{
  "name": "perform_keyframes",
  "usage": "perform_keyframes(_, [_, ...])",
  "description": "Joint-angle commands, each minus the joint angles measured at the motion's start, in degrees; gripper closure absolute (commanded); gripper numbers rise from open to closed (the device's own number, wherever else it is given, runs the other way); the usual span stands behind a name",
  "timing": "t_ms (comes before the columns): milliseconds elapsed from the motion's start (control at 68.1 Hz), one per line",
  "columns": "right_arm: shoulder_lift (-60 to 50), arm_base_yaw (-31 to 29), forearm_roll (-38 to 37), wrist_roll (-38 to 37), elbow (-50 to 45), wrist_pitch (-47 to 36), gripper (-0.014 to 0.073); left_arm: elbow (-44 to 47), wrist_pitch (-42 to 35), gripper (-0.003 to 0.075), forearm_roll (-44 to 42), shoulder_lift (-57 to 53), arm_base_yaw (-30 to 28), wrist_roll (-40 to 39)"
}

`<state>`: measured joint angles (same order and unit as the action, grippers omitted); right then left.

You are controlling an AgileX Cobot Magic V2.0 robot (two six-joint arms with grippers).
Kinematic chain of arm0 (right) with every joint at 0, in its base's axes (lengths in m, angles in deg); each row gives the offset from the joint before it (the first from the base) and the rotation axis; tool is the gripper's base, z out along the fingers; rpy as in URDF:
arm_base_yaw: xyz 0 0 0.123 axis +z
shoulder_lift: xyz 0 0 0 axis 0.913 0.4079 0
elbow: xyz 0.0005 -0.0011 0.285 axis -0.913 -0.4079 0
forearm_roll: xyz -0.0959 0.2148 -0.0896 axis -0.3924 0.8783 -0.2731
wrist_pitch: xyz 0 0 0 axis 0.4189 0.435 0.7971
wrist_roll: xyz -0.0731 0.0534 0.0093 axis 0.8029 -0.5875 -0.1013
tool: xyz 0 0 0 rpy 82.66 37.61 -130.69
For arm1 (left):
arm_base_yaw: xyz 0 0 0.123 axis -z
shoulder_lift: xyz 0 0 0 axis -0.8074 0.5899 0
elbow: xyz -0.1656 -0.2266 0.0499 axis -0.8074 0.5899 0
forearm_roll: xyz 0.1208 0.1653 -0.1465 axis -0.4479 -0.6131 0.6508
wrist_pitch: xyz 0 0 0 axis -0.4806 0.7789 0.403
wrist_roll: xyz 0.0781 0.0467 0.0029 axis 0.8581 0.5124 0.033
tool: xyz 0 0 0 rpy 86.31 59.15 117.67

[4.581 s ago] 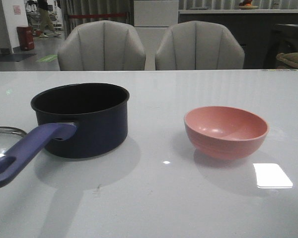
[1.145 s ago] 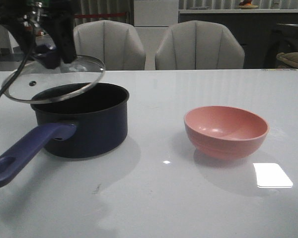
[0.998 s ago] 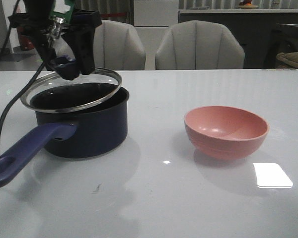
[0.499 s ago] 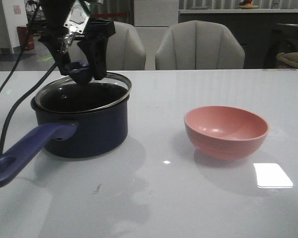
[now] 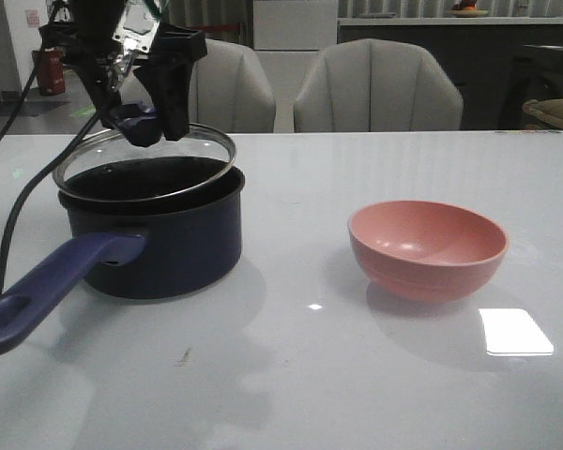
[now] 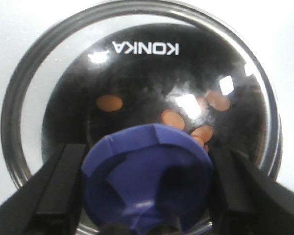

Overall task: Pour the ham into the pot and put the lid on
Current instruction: 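Lower the glass lid onto the saucepan and open the left gripper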

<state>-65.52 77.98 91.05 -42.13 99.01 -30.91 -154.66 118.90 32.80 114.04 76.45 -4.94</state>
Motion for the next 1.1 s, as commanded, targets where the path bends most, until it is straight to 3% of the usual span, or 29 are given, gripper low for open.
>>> perform_keyframes(0, [0.51, 0.10, 0.47, 0.27, 1.62, -3.93, 0.0467, -1.63, 1.19, 0.0452, 0.94, -4.49, 0.42, -0.02])
perform_keyframes(338, [0.51, 0.10, 0.47, 0.27, 1.62, -3.93, 0.0467, 0.80, 0.90, 0.0426, 1.23, -4.00, 0.42, -0.02])
perform_keyframes(426, [0.51, 0.10, 0.47, 0.27, 1.62, -3.93, 0.0467, 0.80, 1.16, 0.0347, 1.23, -3.48, 0.42, -0.02])
perform_keyframes(529, [0.51, 0.10, 0.47, 0.27, 1.62, -3.93, 0.0467, 0.80, 0.84, 0.0190, 1.23, -2.72, 0.42, -0.02])
perform_keyframes(631, [0.51, 0.10, 0.47, 0.27, 1.62, -3.93, 0.0467, 0.80, 0.73, 0.0110, 1.23, -2.57, 0.42, -0.02])
perform_keyframes(1087, [0.51, 0.10, 0.47, 0.27, 1.62, -3.93, 0.0467, -4.57, 1.15, 0.0116, 3.69, -3.93, 0.18, -0.02])
